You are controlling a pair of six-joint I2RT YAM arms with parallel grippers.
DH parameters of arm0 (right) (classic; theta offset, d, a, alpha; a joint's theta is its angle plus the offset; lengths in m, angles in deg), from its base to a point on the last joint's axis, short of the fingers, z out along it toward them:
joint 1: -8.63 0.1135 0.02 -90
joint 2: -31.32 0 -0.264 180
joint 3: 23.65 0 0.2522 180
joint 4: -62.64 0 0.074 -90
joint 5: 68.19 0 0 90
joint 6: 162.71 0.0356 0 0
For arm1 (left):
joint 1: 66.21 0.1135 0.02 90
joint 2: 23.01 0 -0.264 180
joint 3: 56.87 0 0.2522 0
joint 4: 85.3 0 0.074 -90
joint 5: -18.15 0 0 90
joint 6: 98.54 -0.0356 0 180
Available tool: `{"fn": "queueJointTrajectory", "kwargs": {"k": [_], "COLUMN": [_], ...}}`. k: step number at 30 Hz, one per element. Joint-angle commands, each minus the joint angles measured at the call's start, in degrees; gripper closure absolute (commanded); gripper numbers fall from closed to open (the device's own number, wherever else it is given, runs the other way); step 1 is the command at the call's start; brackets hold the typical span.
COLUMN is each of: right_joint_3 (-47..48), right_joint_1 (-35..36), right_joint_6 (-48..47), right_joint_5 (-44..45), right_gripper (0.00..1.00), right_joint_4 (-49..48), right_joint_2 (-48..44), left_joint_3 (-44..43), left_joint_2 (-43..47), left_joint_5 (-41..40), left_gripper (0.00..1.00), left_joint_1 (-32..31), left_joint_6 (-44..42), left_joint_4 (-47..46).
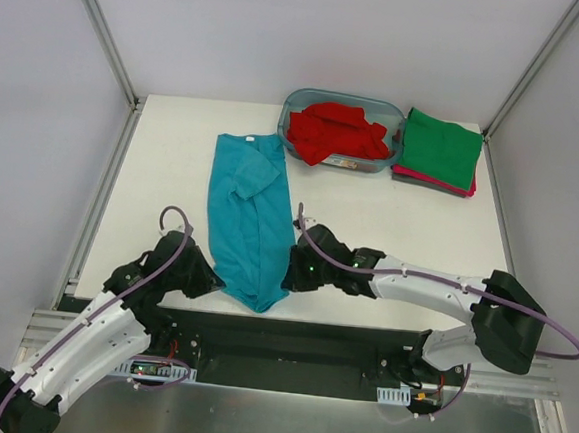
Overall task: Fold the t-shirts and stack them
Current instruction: Grab the bottom of the folded rectangular tshirt with both arms, then fold the folded rectangular tshirt in 1/3 of the way
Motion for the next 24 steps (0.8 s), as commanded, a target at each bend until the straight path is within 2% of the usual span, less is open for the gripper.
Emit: {"fn": "queueJointTrajectory", "kwargs": {"k": [1, 9, 11, 14, 18, 24], "right_joint_3": [6.5, 17.3, 19.9, 23.6, 28.4, 35.4], "right_joint_1": [-2.5, -8.2, -10.0, -12.2, -14.7, -18.0], "right_joint_6": [-4.3, -9.4, -9.9, -11.0, -12.4, -13.1], "right_joint_5": [3.5, 0.7, 0.7, 0.6, 1.2, -0.2], "right_gripper": [0.95, 0.95, 0.95, 0.95, 0.95, 0.95], "right_joint_4": [3.8, 4.3, 4.5, 4.7, 4.7, 4.9], "right_joint_2": [0.9, 8.8, 10.9, 13.7, 17.2, 23.7], "left_joint_3": [-5.9, -12.4, -13.2, -13.8, -14.2, -16.7], "left_joint_2": [-5.3, -11.0, -12.8, -15.9, -21.7, -30.8], "left_joint_5": [-6.5, -21.2, -21.9, -17.4, -5.4, -0.7], "left_gripper": [1.00, 1.00, 1.00, 1.00, 1.00, 1.00], "left_joint_1": [-0.4, 1.3, 3.2, 9.4, 18.5, 22.3], "left_joint_6": [-3.5, -6.7, -7.5, -10.1, -13.3, -15.8], "left_joint_4": [-5.5, -11.7, -14.0, -18.8, -24.8, -29.7]}}
